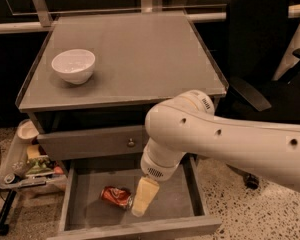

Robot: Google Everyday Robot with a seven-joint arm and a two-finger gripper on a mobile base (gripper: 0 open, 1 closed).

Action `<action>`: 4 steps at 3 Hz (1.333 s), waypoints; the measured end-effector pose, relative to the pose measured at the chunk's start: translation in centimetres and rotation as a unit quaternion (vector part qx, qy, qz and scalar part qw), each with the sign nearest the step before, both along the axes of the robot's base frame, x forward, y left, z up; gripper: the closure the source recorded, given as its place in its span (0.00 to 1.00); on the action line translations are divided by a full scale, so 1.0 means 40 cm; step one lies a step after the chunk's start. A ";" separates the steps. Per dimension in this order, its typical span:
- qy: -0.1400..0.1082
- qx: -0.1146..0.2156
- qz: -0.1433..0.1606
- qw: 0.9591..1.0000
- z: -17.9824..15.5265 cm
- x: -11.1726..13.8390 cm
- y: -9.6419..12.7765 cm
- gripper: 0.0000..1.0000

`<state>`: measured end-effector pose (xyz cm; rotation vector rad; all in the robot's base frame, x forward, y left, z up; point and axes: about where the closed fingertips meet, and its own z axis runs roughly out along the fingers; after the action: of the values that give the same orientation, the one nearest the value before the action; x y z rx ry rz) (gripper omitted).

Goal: Pick coke can from middle drawer and place on counter

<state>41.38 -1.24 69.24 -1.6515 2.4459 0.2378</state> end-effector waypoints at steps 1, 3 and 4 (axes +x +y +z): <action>0.003 0.001 -0.014 1.000 -0.002 0.000 0.003 0.00; 0.034 0.048 -0.017 0.998 -0.144 0.006 0.079 0.00; 0.051 0.074 -0.026 0.996 -0.256 0.027 0.139 0.00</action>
Offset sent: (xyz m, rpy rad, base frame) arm -0.0045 0.0197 -0.0416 0.0697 0.0518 -0.0178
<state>42.47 4.34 58.99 -1.5471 2.4738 0.4950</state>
